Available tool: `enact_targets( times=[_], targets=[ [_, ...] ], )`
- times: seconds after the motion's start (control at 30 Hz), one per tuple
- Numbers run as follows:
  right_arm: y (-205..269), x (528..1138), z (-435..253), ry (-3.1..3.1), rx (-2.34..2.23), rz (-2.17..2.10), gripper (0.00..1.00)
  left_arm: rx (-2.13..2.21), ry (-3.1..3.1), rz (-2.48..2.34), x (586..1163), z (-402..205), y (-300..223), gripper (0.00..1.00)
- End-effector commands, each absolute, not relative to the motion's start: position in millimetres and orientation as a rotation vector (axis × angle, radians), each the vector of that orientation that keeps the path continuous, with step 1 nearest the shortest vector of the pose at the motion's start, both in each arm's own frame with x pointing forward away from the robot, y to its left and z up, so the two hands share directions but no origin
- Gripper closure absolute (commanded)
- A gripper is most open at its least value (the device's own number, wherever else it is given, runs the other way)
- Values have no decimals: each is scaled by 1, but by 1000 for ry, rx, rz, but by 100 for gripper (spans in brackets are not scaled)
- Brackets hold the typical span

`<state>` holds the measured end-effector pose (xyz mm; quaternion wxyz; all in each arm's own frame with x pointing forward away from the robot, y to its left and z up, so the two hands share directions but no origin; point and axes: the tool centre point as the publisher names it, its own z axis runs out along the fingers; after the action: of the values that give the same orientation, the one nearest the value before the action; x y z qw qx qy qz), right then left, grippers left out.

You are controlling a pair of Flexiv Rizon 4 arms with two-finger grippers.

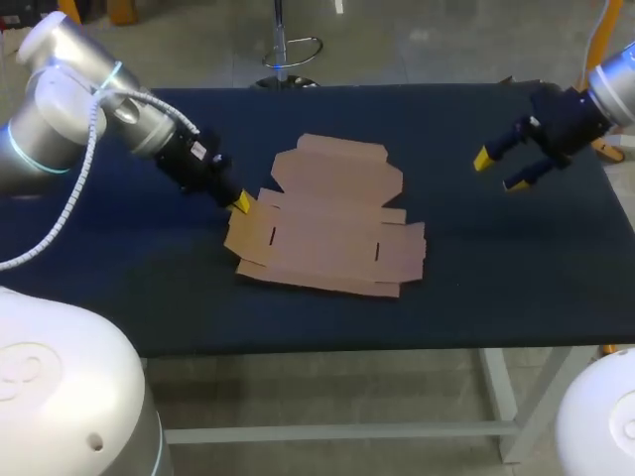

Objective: Assemble the packaging by folding the flat box into shape, placing the metal phone stand inside, and closing the box properly

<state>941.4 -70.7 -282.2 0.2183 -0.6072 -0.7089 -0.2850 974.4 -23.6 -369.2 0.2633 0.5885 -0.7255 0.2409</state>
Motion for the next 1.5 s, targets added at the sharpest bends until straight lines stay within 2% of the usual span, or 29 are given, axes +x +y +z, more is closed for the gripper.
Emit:
enact_targets(
  times=[0.03, 1.43, 1.47, 1.5],
  targets=[
    [-73, 933, -280, -1963, -1680, -801, 0, 1669, -1932, 852, 961, -373, -18, 100],
    [-70, 922, -284, -1959, -1658, -779, 0, 1632, -1901, 844, 936, -383, -17, 100],
    [-70, 922, -284, -1957, -1659, -777, 0, 1629, -1904, 840, 935, -384, -17, 91],
    [-70, 923, -285, -1954, -1660, -776, 0, 1628, -1906, 838, 935, -384, -17, 51]
  ],
)
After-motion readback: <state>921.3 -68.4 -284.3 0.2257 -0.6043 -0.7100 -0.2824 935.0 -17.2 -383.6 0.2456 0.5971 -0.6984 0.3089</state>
